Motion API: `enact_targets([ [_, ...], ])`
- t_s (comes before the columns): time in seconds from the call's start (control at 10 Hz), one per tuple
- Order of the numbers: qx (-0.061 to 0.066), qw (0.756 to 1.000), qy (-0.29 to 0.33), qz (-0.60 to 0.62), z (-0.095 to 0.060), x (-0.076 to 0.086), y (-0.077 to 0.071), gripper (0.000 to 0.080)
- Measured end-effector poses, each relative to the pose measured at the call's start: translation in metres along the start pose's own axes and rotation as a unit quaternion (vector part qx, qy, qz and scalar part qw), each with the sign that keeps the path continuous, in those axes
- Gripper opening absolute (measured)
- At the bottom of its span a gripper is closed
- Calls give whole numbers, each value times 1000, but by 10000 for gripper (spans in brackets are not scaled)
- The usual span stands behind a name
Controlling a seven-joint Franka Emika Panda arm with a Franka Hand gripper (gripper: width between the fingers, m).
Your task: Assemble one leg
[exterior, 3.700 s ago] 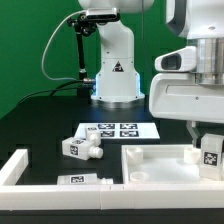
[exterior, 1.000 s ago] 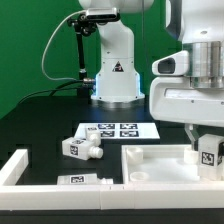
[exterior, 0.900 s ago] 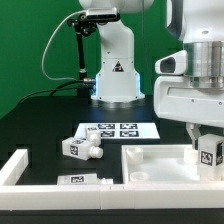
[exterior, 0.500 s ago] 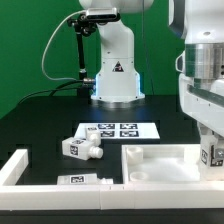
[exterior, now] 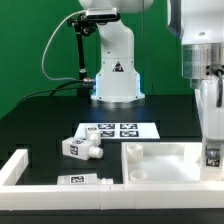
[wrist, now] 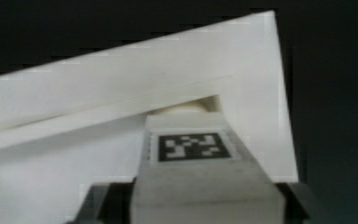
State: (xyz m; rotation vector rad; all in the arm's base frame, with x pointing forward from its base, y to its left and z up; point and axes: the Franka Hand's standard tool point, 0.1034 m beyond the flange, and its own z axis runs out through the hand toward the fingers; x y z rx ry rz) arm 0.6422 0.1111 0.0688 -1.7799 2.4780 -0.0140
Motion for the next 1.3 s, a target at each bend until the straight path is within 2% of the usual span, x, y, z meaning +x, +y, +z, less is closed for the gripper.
enact_targets([
  [0.2, 2, 1000, -6, 25, 0, 2, 0, 284],
  [0.3, 1, 1000, -6, 15, 1, 2, 1, 335],
  [0.4, 1, 1000, -6, 15, 2, 2, 1, 472],
  [0.5, 2, 1000, -7, 14, 1, 0, 1, 472],
  [0.6, 8, 1000, -12, 4, -8, -7, 1, 608],
  [0.7, 13, 1000, -20, -11, -22, -10, 1, 638],
  [0.9, 25, 999, -34, -32, -51, -11, -4, 647],
  [1.3, 23, 999, -32, -35, -47, -10, -2, 648],
])
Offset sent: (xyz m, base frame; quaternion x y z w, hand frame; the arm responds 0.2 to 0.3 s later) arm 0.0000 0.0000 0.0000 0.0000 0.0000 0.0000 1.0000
